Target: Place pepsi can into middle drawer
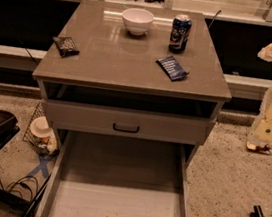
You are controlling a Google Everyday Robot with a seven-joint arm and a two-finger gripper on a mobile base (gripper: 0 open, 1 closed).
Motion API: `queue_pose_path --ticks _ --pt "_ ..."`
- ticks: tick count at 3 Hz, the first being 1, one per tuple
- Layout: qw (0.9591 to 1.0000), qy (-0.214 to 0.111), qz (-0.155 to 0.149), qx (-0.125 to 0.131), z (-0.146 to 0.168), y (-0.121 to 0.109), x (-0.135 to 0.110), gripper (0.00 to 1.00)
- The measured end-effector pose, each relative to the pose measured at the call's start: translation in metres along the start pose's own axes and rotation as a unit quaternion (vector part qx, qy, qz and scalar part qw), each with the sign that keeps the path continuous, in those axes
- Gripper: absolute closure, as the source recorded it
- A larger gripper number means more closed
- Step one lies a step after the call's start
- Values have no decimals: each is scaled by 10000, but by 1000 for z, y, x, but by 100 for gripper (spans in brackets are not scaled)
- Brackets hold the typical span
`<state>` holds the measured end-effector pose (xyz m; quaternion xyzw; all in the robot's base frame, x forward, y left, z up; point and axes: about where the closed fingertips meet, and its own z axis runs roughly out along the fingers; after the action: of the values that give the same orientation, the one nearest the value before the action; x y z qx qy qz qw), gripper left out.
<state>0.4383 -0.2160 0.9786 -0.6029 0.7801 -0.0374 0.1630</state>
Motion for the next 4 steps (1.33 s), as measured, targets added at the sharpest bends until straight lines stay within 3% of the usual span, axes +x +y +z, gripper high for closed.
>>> queue_pose_path --ticks 1,2,3,4 --pt "10000 -20 24 46 -2 0 0 0" --pt "9959 -547 586 414 -3 -15 4 0" --pt "9802 -1351 1219 778 -1 -35 11 0" --pt "9505 -2038 1950 1306 -2 -77 18 0"
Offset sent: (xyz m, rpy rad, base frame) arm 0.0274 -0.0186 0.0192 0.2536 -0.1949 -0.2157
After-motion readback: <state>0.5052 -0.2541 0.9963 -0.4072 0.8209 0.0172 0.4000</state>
